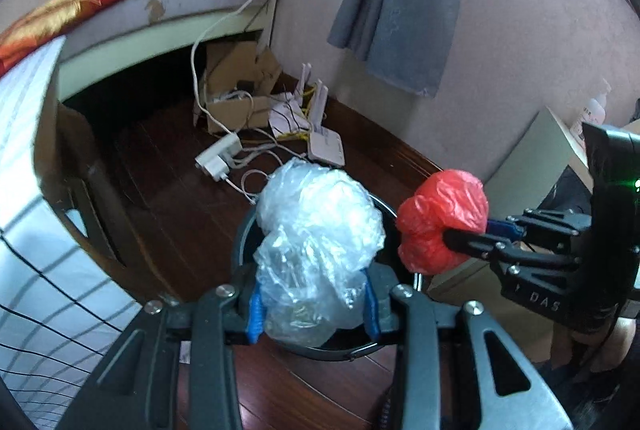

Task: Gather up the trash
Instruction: 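Carry both bags over the black bin and open both tools to drop them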

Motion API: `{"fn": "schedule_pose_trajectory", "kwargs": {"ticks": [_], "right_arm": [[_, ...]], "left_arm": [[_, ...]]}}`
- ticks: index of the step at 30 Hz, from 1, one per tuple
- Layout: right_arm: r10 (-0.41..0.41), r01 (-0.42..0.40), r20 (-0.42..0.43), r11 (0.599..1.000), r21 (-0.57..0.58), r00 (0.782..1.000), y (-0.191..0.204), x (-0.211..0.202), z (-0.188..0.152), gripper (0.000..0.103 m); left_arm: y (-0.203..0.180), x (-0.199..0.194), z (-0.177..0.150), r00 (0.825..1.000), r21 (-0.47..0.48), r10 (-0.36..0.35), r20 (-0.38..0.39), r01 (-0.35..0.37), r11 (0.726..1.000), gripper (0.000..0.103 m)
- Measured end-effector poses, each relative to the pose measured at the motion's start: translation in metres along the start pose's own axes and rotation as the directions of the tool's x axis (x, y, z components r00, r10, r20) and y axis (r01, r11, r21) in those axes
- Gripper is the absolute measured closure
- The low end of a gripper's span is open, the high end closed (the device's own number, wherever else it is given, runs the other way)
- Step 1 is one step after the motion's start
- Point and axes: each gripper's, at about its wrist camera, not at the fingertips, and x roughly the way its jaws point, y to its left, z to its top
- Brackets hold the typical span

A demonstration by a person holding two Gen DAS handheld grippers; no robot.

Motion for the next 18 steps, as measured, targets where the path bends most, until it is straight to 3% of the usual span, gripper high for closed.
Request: {"fn": "schedule_pose_trajectory", "kwargs": {"ticks": [6, 7, 8, 9, 10, 14, 18], "right_arm": [[0.030, -0.031, -0.040, 0.999, -0.029, 0.999, 0.002, 0.027, -0.002, 0.080], [0.030, -0.032, -0.048, 0.999, -0.037, 0.998, 0.003, 0.032, -0.002, 0.075], [0.020, -0.023, -0.057, 0.998, -0.058, 0.998, 0.004, 0.039, -0.003, 0.066], [0.006, -0.011, -0.071, 0.998, -0.070, 0.997, 0.005, 0.045, -0.003, 0.031], [-0.030, 0.021, -0.116, 0.997, -0.078, 0.993, 0.002, 0.058, -0.006, 0.002], [-0.109, 0.106, -0.184, 0.994, -0.024, 0.977, -0.020, 0.077, -0.014, 0.002], [-0.137, 0.141, -0.187, 0.990, 0.011, 0.973, -0.029, 0.076, -0.015, 0.000]], "left_arm": [[-0.003, 0.025, -0.002, 0.997, 0.002, -0.028, -0.070, 0.028, 1.000, 0.060], [-0.003, 0.029, -0.002, 0.996, 0.004, -0.028, -0.088, 0.028, 1.000, 0.046], [-0.004, 0.035, -0.001, 0.994, 0.007, -0.010, -0.106, 0.010, 1.000, 0.033], [-0.003, 0.039, -0.001, 0.993, 0.012, 0.035, -0.108, -0.034, 0.999, 0.009], [-0.002, 0.040, -0.001, 0.993, 0.013, 0.060, -0.102, -0.059, 0.998, 0.002], [0.010, 0.036, -0.002, 0.991, -0.025, 0.102, -0.089, -0.105, 0.994, 0.002], [0.019, 0.037, -0.003, 0.986, -0.036, 0.142, -0.087, -0.145, 0.989, 0.000]]}}
